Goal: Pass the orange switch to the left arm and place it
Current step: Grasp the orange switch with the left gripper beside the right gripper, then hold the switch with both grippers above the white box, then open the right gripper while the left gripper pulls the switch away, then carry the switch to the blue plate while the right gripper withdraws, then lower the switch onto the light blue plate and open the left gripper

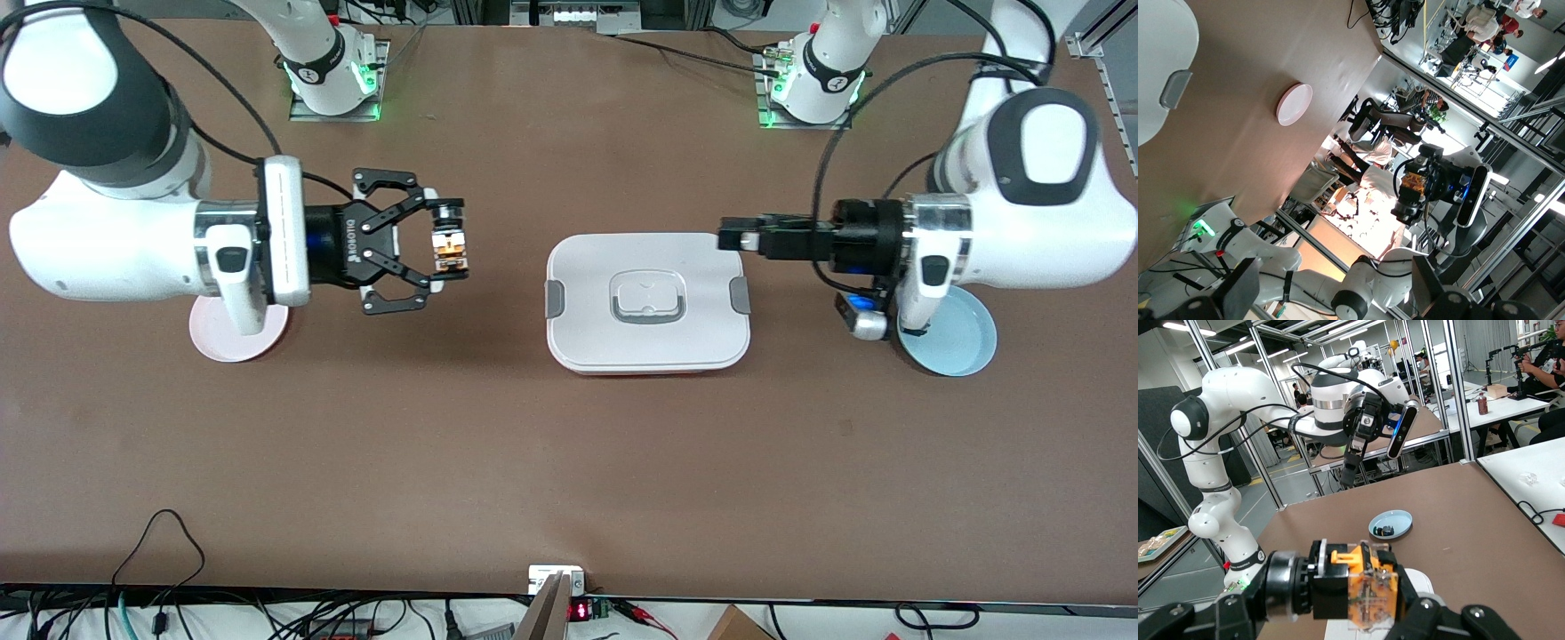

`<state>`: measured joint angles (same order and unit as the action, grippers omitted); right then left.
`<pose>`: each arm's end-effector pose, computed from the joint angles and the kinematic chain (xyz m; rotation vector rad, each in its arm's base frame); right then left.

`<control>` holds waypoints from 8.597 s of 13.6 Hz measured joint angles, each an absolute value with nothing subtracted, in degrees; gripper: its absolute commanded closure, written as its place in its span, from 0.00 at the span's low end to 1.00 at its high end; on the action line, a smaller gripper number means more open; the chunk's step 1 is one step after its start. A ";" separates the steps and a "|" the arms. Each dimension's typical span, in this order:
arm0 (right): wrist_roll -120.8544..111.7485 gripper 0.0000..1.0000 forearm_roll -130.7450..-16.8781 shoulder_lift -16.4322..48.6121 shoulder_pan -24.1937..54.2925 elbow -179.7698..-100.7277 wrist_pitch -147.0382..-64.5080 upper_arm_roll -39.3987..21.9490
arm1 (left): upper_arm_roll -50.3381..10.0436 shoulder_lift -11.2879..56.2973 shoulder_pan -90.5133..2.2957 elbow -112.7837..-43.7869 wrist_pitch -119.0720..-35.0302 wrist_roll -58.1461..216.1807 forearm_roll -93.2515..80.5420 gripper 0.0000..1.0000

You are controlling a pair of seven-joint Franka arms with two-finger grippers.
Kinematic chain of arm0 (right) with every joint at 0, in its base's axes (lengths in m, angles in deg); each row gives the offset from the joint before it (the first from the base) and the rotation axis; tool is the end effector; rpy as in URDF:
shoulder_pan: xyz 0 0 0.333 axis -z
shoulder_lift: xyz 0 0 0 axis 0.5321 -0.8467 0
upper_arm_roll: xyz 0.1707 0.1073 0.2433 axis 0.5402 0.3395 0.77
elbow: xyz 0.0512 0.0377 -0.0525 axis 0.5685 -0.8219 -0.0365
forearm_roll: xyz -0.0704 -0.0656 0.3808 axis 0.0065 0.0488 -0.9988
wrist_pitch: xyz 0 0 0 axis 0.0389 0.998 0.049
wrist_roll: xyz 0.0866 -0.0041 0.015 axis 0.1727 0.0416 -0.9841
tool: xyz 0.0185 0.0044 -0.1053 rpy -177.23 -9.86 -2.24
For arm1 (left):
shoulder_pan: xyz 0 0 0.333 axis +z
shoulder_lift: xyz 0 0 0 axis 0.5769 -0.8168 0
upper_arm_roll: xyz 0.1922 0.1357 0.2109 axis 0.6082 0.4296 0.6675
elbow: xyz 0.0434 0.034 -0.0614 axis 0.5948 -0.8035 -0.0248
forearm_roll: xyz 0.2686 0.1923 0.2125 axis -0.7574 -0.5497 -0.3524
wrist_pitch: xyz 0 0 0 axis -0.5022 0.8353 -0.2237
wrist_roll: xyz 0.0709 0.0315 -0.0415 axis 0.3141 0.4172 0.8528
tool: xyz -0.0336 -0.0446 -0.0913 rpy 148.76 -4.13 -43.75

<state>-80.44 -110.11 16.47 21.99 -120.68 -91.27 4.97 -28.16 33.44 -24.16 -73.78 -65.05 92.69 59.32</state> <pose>0.6358 0.2798 0.5488 -1.4410 -1.2416 -0.7357 0.6091 -0.2146 0.5317 1.7513 0.4871 -0.5061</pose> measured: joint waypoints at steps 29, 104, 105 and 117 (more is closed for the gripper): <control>-92.99 1.00 -125.96 21.46 19.13 -134.84 -98.19 6.43 | -37.93 28.94 -42.81 -69.25 -108.41 94.18 66.07 0.16; -12.73 0.00 -37.61 31.59 32.26 -135.70 -76.60 -3.32 | -36.50 9.31 13.77 -84.45 -79.16 67.57 -55.23 0.00; -12.72 0.00 -37.02 31.55 32.89 -135.70 -77.37 -3.45 | -36.56 9.31 13.76 -84.39 -79.15 67.55 -55.23 0.00; -0.96 0.00 -34.30 31.54 32.74 -133.07 -78.86 -3.16 | -50.76 15.86 14.14 -70.50 -61.21 67.61 -54.45 0.00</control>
